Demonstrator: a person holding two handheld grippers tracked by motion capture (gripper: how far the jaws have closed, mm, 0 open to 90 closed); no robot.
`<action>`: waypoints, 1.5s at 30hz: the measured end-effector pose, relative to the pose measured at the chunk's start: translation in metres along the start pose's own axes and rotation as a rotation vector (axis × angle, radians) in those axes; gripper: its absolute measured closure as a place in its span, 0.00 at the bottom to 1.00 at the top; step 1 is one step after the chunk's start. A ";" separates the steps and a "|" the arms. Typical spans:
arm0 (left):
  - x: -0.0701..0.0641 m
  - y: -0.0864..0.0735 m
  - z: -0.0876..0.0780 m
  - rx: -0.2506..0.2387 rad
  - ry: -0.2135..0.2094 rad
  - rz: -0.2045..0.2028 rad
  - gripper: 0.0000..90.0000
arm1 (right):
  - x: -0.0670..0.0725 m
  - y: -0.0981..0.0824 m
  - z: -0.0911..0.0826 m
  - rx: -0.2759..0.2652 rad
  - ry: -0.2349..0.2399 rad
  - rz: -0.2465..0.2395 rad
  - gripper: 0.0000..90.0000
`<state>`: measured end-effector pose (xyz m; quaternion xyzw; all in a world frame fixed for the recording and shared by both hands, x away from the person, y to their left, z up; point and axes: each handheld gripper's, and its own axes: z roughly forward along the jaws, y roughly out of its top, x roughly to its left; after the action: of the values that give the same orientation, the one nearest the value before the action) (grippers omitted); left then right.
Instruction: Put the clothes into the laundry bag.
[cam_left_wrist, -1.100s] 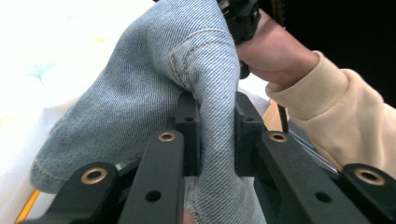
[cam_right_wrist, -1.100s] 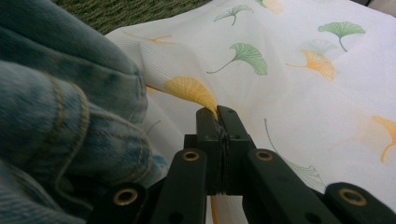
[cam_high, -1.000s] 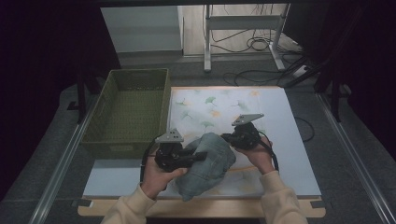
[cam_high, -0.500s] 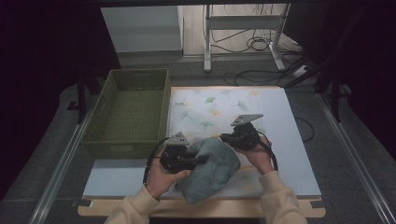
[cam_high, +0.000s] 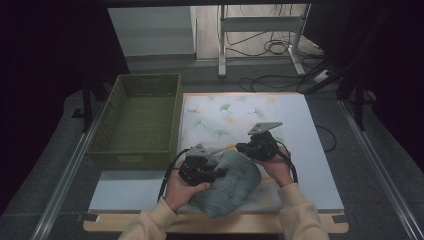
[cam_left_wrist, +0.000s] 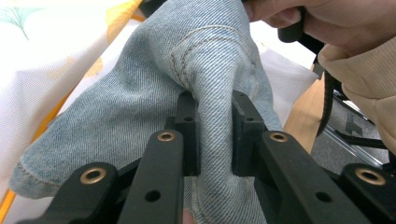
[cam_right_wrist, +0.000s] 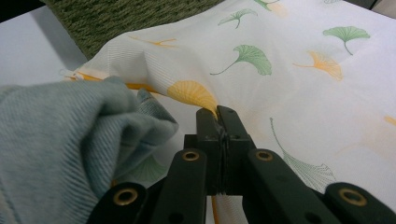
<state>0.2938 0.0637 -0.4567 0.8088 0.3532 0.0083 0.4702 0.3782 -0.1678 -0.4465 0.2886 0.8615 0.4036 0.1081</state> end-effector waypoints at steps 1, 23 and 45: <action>0.001 0.000 0.001 0.002 0.001 -0.004 0.85 | 0.000 0.000 0.000 -0.001 0.000 0.000 0.98; 0.016 -0.006 0.026 0.064 0.048 -0.039 0.84 | 0.001 0.004 -0.008 -0.031 0.006 0.005 0.98; 0.029 0.006 0.033 0.029 0.079 -0.097 0.85 | 0.005 0.008 -0.016 -0.051 0.012 -0.004 0.98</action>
<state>0.3303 0.0535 -0.4801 0.7966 0.4104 0.0122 0.4438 0.3711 -0.1711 -0.4303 0.2814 0.8521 0.4271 0.1112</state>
